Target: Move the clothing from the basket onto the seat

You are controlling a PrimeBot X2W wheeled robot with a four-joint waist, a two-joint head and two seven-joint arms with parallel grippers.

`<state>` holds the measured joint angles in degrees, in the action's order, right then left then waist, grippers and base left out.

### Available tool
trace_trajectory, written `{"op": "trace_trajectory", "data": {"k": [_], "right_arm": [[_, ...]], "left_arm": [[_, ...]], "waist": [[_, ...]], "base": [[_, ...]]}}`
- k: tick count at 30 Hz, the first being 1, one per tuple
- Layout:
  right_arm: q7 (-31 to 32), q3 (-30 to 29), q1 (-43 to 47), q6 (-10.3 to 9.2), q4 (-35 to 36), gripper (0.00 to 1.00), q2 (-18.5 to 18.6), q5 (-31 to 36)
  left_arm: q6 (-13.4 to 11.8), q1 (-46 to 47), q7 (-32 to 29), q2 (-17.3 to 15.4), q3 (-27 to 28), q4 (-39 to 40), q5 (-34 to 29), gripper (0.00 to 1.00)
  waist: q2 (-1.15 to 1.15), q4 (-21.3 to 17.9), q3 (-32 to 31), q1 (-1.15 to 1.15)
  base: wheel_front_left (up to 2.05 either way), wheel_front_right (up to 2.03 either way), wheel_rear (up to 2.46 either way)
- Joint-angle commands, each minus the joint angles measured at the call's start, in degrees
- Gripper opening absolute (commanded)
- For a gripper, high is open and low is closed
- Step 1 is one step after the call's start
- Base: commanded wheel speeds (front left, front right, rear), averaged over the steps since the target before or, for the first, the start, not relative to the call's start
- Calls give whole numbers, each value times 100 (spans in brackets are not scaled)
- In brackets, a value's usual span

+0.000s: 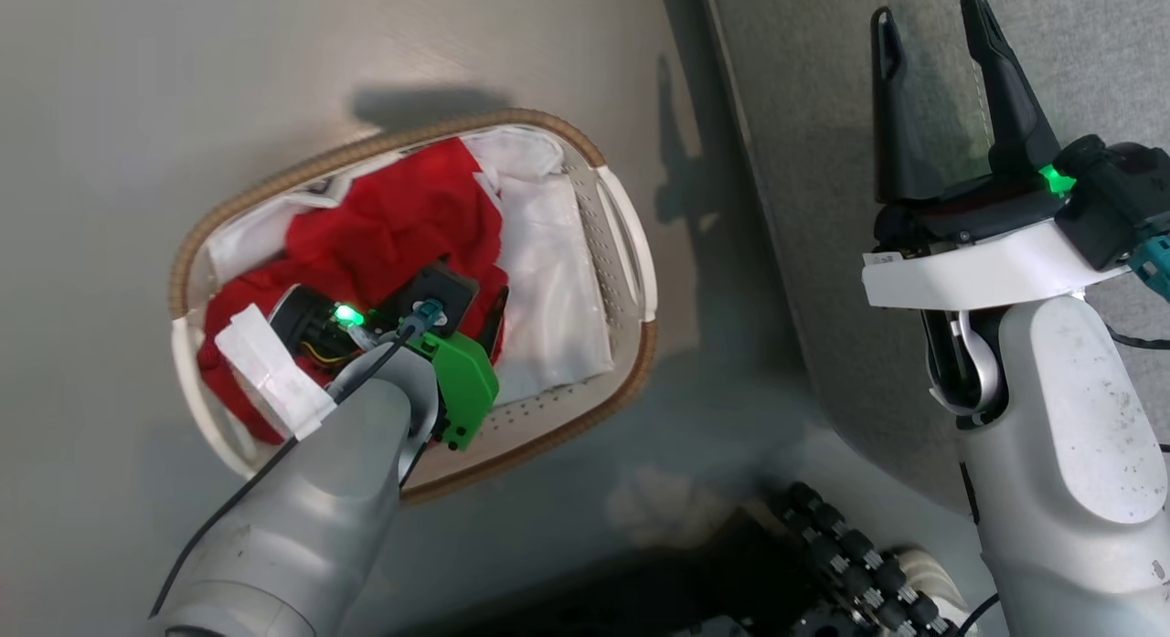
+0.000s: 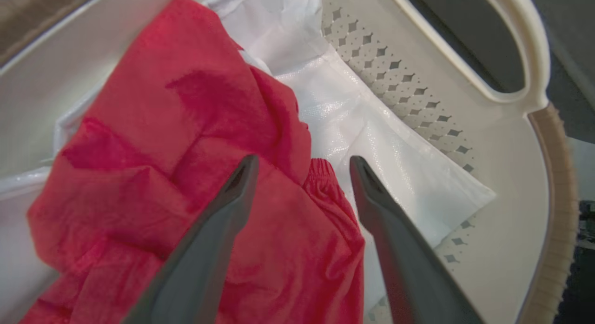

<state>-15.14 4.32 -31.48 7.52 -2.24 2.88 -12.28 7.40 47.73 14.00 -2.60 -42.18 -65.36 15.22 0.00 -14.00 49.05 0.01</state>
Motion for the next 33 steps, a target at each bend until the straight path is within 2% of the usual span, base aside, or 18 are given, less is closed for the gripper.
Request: {"op": "trace_trajectory", "data": {"k": [1, 6, 12, 13, 14, 15, 16, 25, 33], "right_arm": [[-1, 39, -110, -6, 64, 100, 2, -71], [-1, 115, -157, -6, 177, 100, 2, -180], [-1, 134, -149, -6, 273, 100, 3, -224], [-1, 134, -143, -6, 275, 100, 4, -228], [-1, 135, -138, -6, 275, 100, 4, -229], [-1, 138, -135, -6, 275, 100, 4, -236], [-1, 141, -132, -6, 272, 100, 4, -244], [-1, 138, -61, -7, 144, 100, 6, -175], [-1, 93, 205, -6, -146, 100, 8, 119]], "left_arm": [[15, 185, 14, -54, -3, -84, 53, 100], [-116, 402, 36, -58, 45, -357, 120, 100], [-444, 590, 74, -146, 174, -565, 228, 100], [-486, 610, 72, -150, 196, -586, 243, 85], [-541, 624, 78, -161, 221, -610, 266, 43], [-582, 627, 82, -173, 228, -631, 282, 25], [-617, 626, 85, -176, 235, -653, 298, 0], [-563, 387, 115, -121, 227, -703, 415, 0], [-455, -92, 121, -81, 192, -143, 431, 0]], "waist": [[0, -476, 513, -1], [0, -606, 671, -1], [0, -677, 736, -1], [0, -680, 734, -1], [0, -682, 730, -1], [0, -683, 724, -1], [0, -684, 713, -1], [0, -588, 402, -1], [0, -301, -438, -1]], "base": [[0, 0, 0], [0, 0, 0], [0, 0, 0], [0, 0, 0], [0, 0, 0], [0, 0, 0], [0, 0, 0], [0, 0, 0], [0, 0, 0]]}}
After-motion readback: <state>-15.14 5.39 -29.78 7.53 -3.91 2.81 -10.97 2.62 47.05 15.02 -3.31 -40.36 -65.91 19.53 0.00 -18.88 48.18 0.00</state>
